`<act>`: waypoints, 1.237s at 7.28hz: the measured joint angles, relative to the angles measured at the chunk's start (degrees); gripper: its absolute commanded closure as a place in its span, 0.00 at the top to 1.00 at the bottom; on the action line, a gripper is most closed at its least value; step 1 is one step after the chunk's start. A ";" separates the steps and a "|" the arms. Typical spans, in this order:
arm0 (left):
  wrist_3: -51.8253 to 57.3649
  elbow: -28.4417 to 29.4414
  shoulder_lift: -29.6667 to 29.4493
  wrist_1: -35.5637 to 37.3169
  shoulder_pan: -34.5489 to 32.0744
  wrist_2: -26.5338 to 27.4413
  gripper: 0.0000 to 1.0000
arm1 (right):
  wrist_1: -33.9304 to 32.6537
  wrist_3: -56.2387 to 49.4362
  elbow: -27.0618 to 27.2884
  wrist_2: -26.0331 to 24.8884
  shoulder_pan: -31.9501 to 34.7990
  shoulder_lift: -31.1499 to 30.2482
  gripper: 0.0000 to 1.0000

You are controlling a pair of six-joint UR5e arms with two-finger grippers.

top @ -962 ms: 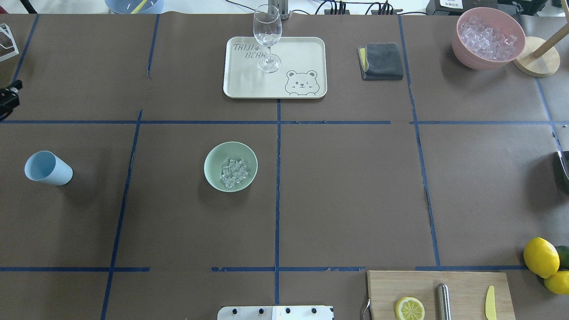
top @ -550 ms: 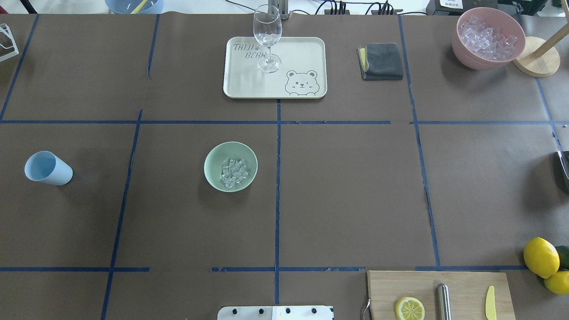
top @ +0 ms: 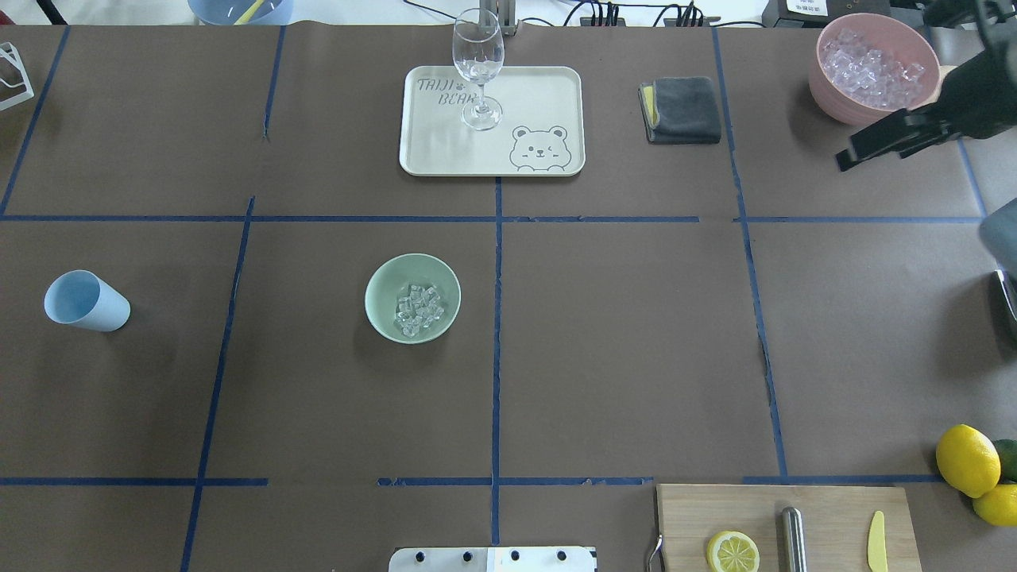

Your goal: Pour ice into bowl

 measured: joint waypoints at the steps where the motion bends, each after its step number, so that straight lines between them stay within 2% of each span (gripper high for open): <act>1: 0.02 -0.44 1.69 1.76 -0.61 -2.40 1.00 | -0.05 8.55 1.82 -2.65 -6.78 3.48 1.00; 2: 0.00 -0.53 2.38 2.31 -0.67 -3.43 1.00 | -0.21 17.76 3.17 -7.53 -14.18 7.17 1.00; 3: 0.00 -0.44 2.29 2.35 -0.51 -3.78 1.00 | -0.53 25.35 2.84 -14.83 -22.34 11.45 0.98; 4: 0.03 -0.50 2.13 2.19 -0.39 -3.88 1.00 | -1.12 30.33 0.03 -21.10 -28.55 16.21 0.96; 6: 0.06 -0.33 2.03 0.93 -0.33 -3.94 1.00 | -2.27 36.76 -12.70 -28.41 -34.61 27.72 0.96; 7: 0.06 -0.26 2.01 0.51 -0.31 -4.00 1.00 | -1.65 37.92 -19.13 -31.22 -36.37 31.48 0.92; 9: 0.06 -0.23 2.01 0.26 -0.31 -4.08 1.00 | 2.00 38.49 -26.48 -33.40 -38.01 34.13 0.70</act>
